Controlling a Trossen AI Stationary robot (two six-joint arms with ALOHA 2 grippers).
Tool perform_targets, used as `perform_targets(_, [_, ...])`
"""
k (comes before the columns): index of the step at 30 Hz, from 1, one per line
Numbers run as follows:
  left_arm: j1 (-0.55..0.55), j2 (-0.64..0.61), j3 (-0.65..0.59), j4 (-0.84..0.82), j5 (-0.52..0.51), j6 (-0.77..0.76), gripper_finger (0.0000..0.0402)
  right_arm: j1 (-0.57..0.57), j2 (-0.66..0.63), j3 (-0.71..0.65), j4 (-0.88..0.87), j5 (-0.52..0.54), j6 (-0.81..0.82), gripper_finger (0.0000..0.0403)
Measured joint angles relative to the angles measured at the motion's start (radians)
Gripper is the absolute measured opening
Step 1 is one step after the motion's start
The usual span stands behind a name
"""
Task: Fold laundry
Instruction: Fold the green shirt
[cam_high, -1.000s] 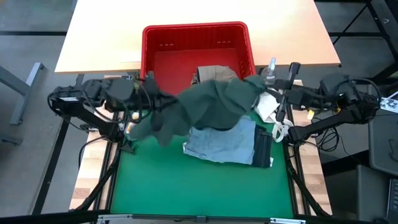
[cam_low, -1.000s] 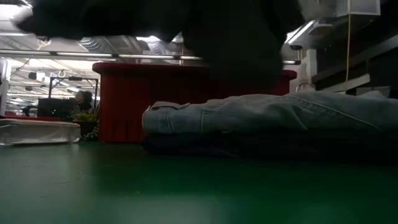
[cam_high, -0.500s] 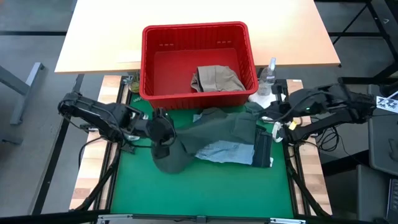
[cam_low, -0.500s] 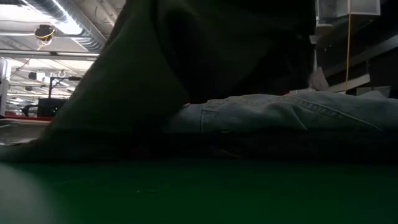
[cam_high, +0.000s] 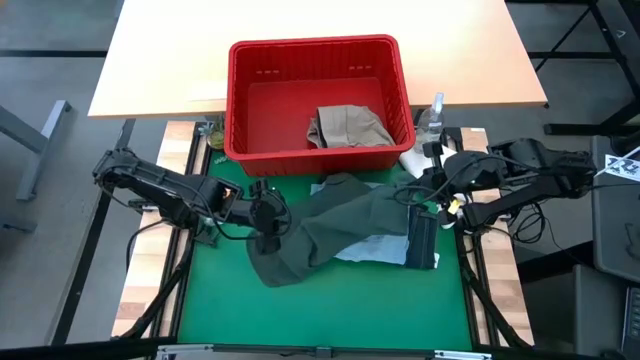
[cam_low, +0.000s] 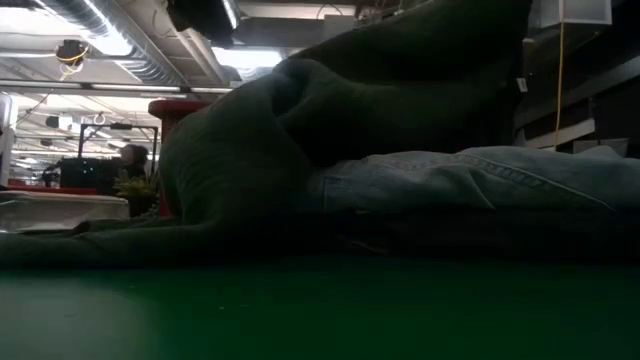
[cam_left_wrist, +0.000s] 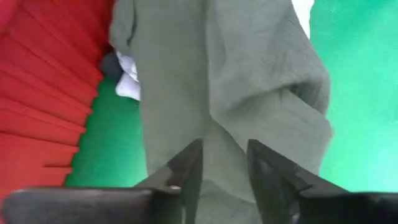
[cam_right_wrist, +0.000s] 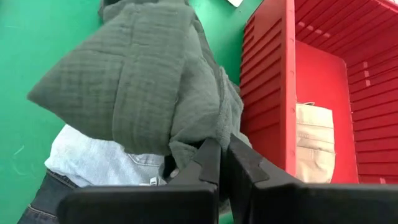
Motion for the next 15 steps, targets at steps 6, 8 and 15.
perform_targets(6, [0.001,-0.002,-0.001,0.0,0.185,-0.033,0.0161,0.0,-0.001,0.0,-0.004,0.004,0.0,0.001])
perform_targets(8, [-0.02,0.003,-0.001,0.001,0.24,-0.092,0.0165,0.0,-0.001,0.0,-0.005,0.004,0.0,0.001])
perform_targets(15, [-0.185,0.084,-0.001,0.01,0.181,-0.255,0.0159,0.0,-0.001,0.0,-0.004,0.019,0.0,0.001])
